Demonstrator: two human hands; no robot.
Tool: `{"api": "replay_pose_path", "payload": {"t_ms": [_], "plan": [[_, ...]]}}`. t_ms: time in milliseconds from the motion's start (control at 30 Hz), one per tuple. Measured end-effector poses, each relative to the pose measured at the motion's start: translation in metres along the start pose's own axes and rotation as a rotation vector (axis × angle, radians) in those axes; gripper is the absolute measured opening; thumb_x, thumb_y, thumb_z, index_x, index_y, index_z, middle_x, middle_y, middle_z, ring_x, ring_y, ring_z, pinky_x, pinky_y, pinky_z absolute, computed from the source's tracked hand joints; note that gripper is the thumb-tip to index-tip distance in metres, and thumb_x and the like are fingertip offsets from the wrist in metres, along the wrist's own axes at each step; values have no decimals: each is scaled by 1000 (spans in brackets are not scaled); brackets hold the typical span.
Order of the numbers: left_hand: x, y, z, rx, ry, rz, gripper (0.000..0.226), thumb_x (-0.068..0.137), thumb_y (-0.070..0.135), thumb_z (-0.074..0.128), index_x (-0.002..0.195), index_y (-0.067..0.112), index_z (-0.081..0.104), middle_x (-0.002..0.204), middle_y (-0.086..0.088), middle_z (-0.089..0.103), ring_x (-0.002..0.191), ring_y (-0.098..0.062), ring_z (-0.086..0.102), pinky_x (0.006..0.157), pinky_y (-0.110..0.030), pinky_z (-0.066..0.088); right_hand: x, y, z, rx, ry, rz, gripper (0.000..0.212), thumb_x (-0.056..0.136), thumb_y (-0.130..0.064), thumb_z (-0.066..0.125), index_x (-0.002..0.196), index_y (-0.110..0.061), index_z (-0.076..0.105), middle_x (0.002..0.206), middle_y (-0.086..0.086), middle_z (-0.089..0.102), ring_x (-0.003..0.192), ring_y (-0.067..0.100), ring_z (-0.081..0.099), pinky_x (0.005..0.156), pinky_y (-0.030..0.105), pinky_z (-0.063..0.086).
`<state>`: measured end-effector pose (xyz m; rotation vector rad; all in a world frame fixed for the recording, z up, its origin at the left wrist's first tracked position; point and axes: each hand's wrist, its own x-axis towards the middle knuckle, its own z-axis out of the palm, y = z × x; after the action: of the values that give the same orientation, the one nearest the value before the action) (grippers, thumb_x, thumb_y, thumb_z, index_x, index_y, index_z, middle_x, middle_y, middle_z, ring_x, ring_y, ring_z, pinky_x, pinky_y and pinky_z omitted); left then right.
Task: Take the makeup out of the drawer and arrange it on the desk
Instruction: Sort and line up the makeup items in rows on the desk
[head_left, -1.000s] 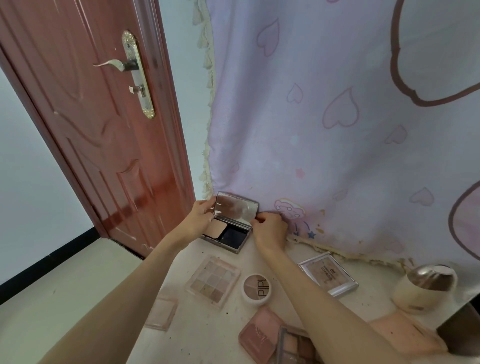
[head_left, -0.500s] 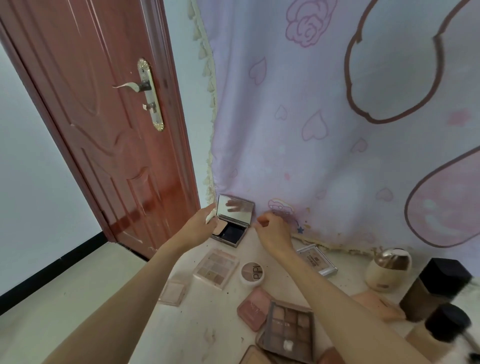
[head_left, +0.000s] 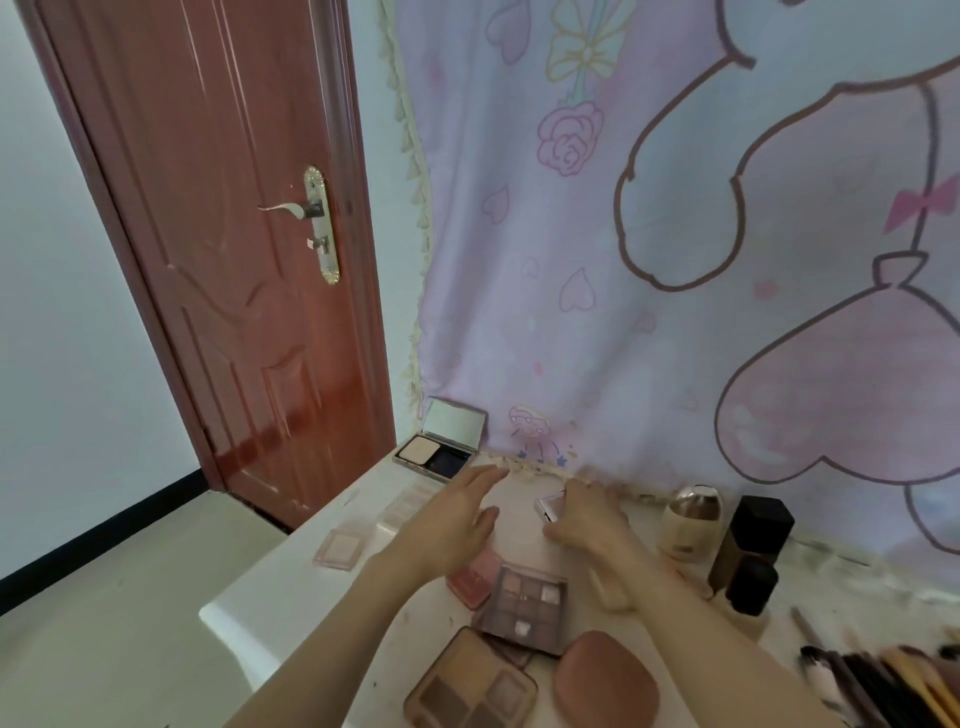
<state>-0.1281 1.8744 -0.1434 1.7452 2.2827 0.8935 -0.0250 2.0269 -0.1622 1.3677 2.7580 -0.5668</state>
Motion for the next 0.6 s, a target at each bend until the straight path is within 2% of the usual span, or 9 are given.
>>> {"api": "replay_pose_path", "payload": {"t_ms": [67, 100, 167, 233, 300, 400, 500, 600], "plan": [[-4, 4, 1, 3, -9, -15, 50, 96, 15, 45, 144, 14, 28, 147, -1, 29, 134, -12, 30, 98, -6, 16, -2, 0, 1, 65, 28, 19, 53, 77, -27, 62, 124, -11, 46, 129, 11, 46, 124, 31, 39, 91, 34, 42], [-5, 6, 0, 4, -13, -22, 52, 95, 17, 47, 144, 15, 28, 148, 0, 29, 134, -12, 29, 98, -6, 16, -3, 0, -1, 178, 47, 35, 48, 76, -26, 63, 120, -11, 49, 123, 11, 51, 119, 31, 45, 89, 33, 44], [-6, 8, -1, -4, -23, -42, 59, 93, 22, 53, 144, 17, 26, 149, 1, 28, 135, -11, 28, 98, -6, 17, -5, 0, -8, 613, 53, 72, 31, 75, -20, 65, 102, -12, 54, 101, 7, 60, 98, 24, 58, 78, 29, 50], [-6, 12, -2, -49, -26, -72, 69, 88, 28, 62, 145, 21, 24, 149, 5, 27, 132, -7, 29, 97, -7, 21, -11, -1, -19, 1092, -25, 44, 19, 76, -14, 66, 92, -14, 56, 78, 3, 59, 69, 16, 57, 59, 23, 50], [-1, 22, -4, -150, -16, -82, 82, 81, 34, 69, 145, 27, 20, 146, 12, 25, 128, 1, 27, 96, -6, 25, -20, 1, -32, 1361, -167, -27, 11, 78, -13, 65, 87, -14, 60, 74, 5, 57, 62, 16, 53, 56, 23, 44], [11, 41, -9, -278, 11, -46, 97, 73, 33, 77, 146, 29, 14, 144, 17, 20, 131, 4, 20, 108, -19, 24, -33, 5, -46, 1526, -336, -137, 15, 79, -13, 65, 95, -13, 68, 80, 6, 68, 65, 17, 63, 60, 26, 50], [21, 56, -13, -342, 14, -4, 97, 71, 29, 79, 145, 28, 16, 143, 19, 27, 132, 7, 24, 103, -7, 22, -47, 11, -54, 1507, -411, -227, 27, 79, -20, 70, 105, -13, 69, 92, 8, 70, 78, 19, 67, 72, 33, 54], [25, 71, -17, -368, 17, 22, 90, 69, 26, 81, 139, 36, 25, 133, 28, 38, 122, 15, 35, 92, 1, 30, -60, 20, -68, 1495, -405, -278, 28, 85, -27, 64, 110, -16, 69, 101, 8, 68, 87, 22, 65, 79, 35, 53]]}}
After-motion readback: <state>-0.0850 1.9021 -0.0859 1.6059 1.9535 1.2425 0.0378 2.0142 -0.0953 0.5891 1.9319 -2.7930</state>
